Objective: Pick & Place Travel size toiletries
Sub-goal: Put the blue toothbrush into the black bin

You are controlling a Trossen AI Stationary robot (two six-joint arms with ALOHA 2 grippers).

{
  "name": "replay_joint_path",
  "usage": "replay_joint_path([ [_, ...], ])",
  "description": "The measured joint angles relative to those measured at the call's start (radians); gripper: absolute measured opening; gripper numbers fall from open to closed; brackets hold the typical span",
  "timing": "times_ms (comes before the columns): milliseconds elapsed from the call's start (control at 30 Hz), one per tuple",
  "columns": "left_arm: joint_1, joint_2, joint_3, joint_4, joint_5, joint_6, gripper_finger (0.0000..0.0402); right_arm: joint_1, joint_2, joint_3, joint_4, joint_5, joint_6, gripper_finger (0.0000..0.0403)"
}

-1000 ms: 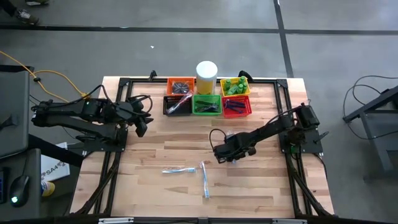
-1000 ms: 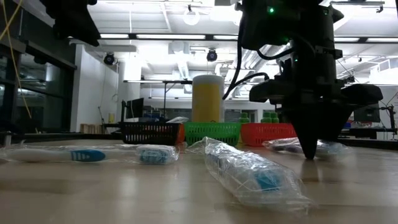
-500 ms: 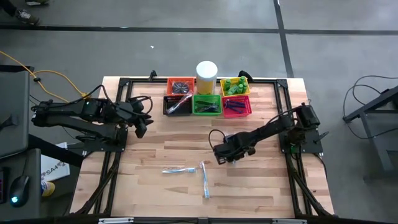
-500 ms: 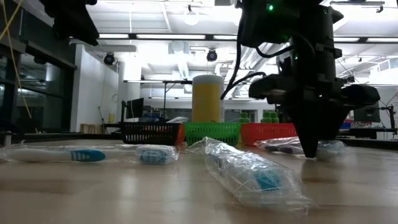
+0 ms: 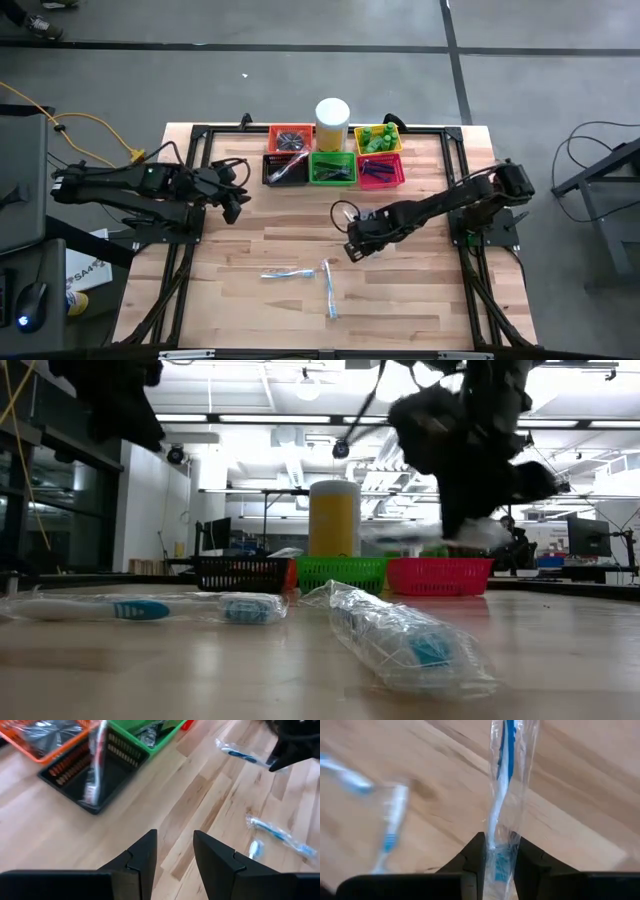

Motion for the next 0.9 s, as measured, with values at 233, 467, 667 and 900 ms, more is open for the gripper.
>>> replay_joint_path([
  [233,0.000,0.010,-0.145,0.336,0.054,0.014,0.0139,-0.017,-0.060,0.000,0.151,0.103,-0.235,0.0060],
  [467,0.000,0.050,-0.199,0.719,0.122,0.099,0.0209,-0.071,-0.098,0.002,0.453,0.124,-0.541,0.0059],
  [667,0.000,0.135,-0.200,0.941,0.125,0.149,0.0246,-0.125,-0.112,0.004,0.656,0.040,-0.743,0.0059],
  [900,0.000,0.258,-0.200,1.178,0.101,0.175,0.0248,-0.170,-0.111,0.004,0.744,-0.067,-0.852,0.0059],
])
